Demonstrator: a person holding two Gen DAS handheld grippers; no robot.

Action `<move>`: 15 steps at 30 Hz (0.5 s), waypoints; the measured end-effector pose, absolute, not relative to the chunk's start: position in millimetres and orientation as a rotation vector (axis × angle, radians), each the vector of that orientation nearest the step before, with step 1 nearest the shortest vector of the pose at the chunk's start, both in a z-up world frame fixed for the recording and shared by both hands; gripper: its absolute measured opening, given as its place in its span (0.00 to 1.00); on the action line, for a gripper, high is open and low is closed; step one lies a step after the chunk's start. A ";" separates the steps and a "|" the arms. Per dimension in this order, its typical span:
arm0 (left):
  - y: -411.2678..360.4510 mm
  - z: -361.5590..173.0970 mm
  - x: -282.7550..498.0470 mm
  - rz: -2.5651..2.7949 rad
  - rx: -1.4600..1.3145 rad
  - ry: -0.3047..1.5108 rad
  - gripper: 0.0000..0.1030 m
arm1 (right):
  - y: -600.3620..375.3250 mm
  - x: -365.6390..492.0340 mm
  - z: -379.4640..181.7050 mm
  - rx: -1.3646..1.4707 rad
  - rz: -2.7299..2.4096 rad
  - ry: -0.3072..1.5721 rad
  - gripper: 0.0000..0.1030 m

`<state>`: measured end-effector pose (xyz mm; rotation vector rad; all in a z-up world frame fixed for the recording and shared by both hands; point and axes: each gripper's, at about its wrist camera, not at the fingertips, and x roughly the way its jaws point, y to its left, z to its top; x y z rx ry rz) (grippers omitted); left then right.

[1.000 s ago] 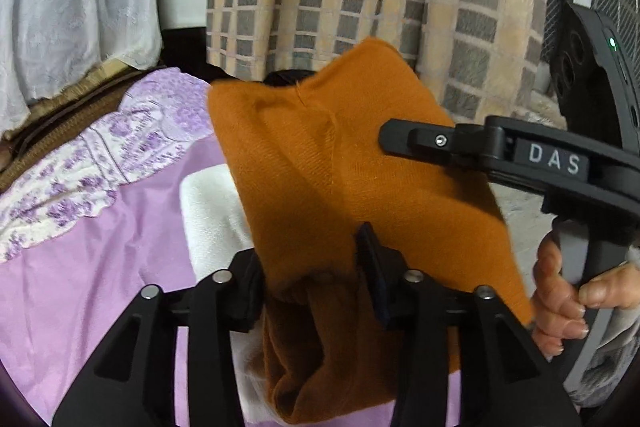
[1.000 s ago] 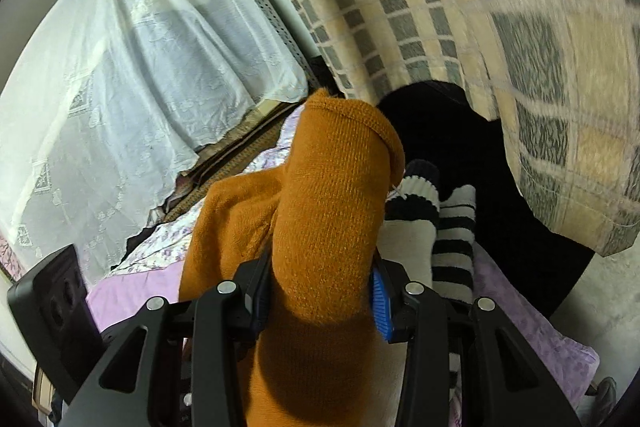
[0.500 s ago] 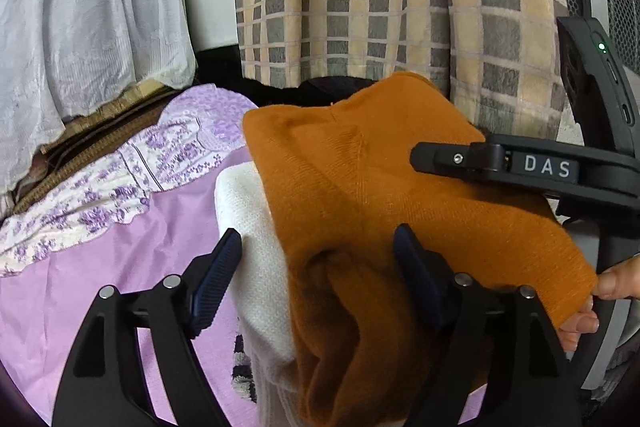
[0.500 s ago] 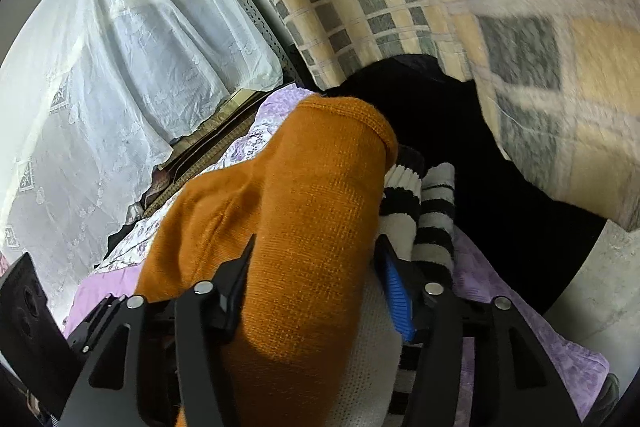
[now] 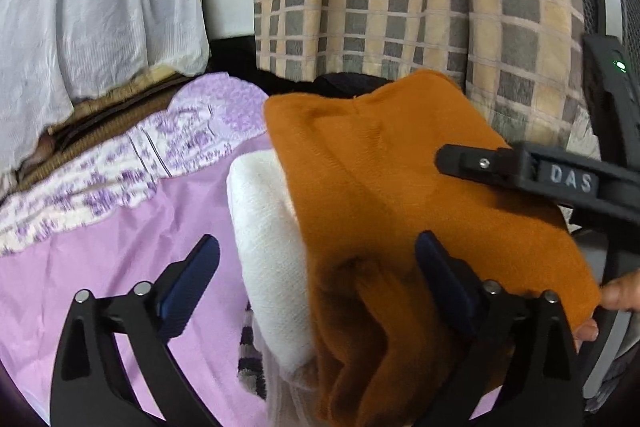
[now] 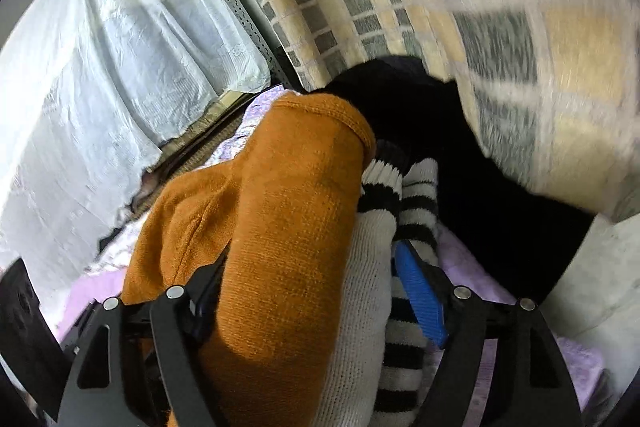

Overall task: Fold small clothes
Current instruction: 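Lower the cardigan onto the white and striped clothes stack with both grippers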

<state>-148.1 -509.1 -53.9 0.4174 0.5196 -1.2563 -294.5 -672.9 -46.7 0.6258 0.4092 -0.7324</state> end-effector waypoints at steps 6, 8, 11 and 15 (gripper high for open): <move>-497.4 -46.6 -145.8 -1.235 0.406 0.520 0.95 | -632.4 -292.1 -16.5 0.438 -0.808 0.444 0.75; -489.4 -43.2 -149.2 -1.231 0.418 0.495 0.95 | -617.7 -296.9 -10.3 0.412 -0.813 0.443 0.75; -480.0 -42.6 -151.5 -1.224 0.422 0.471 0.95 | -594.9 -308.2 -7.3 0.387 -0.834 0.444 0.75; -473.9 -50.4 -148.2 -1.220 0.428 0.491 0.96 | -584.0 -316.5 -24.5 0.399 -0.872 0.509 0.76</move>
